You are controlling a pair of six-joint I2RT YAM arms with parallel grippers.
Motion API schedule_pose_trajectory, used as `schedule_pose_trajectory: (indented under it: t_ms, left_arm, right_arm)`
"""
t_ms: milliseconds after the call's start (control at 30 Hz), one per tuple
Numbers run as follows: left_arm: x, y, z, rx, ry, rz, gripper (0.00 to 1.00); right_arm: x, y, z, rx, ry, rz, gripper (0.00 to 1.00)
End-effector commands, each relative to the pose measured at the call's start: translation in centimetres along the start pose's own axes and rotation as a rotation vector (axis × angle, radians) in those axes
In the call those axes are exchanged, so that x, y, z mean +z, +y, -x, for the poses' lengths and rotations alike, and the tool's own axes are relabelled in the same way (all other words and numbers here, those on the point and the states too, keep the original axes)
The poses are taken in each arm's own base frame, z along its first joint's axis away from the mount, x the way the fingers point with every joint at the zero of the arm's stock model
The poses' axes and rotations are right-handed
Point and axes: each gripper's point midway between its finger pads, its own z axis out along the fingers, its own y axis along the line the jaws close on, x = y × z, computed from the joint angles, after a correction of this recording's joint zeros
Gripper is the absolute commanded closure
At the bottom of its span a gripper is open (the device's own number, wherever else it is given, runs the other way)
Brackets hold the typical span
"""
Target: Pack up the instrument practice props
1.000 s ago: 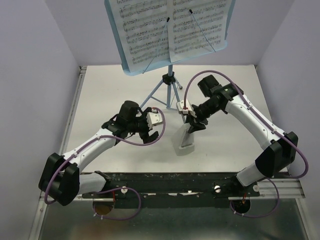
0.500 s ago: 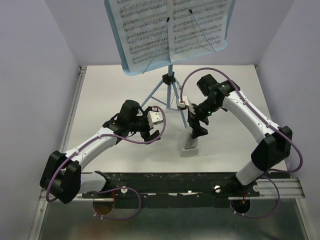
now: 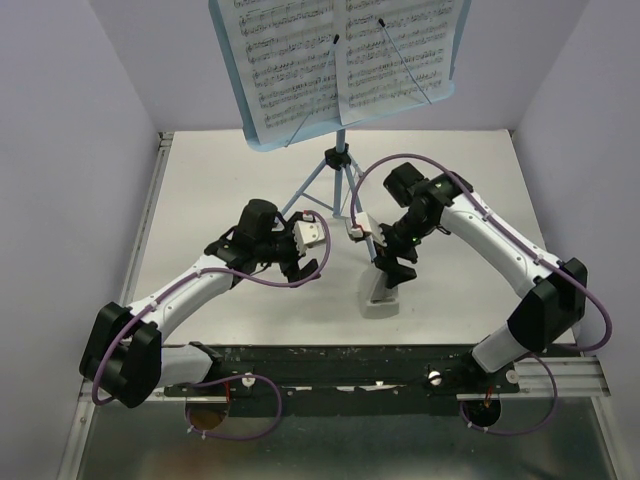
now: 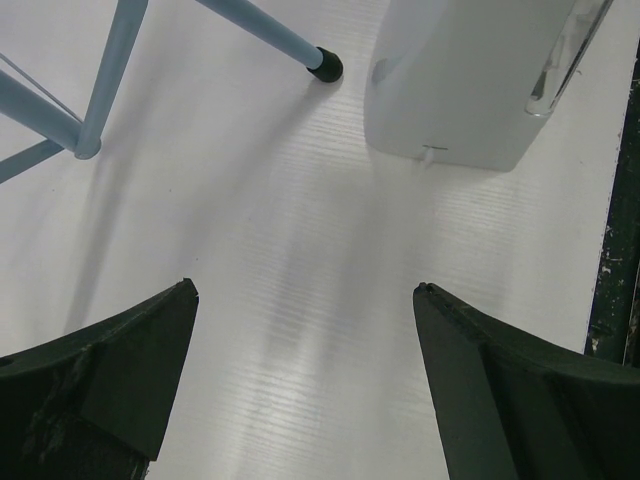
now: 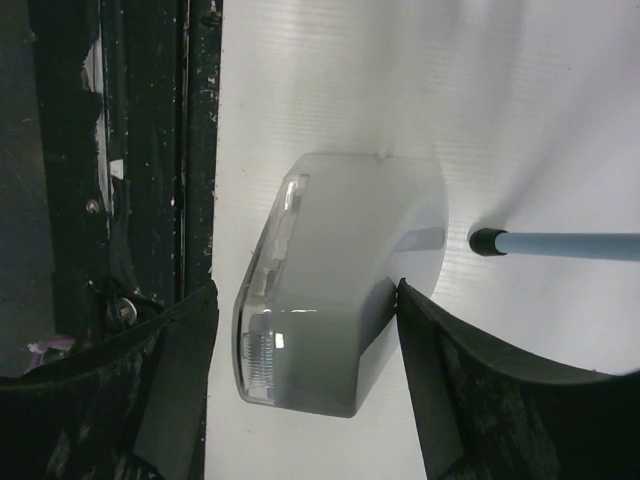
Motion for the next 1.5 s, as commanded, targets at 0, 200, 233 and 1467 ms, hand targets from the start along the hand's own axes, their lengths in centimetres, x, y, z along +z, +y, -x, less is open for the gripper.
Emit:
schedule_pose_trajectory:
  t_ms: [0, 200, 233, 1467]
  left_arm:
    - [-0.2, 0.1, 1.4, 0.016, -0.051, -0.003, 0.01]
    - [0.1, 0.2, 1.8, 0.007, -0.062, -0.017, 0.01]
    - [0.1, 0.2, 1.9, 0.007, -0.063, -0.018, 0.01]
    - [1.8, -2.3, 5.7, 0.061, -0.106, -0.284, 0.01]
  right_arm:
    - [-0.2, 1.6, -1.5, 0.038, 0.077, 0.0, 0.25]
    - [0.4, 1.7, -1.6, 0.04, 0.087, 0.021, 0.39]
    - [0.5, 1.6, -1.7, 0.039, 0.092, 0.023, 0.44]
    - [-4.2, 1.3, 0.2, 0.045, -0.411, -0.298, 1.0]
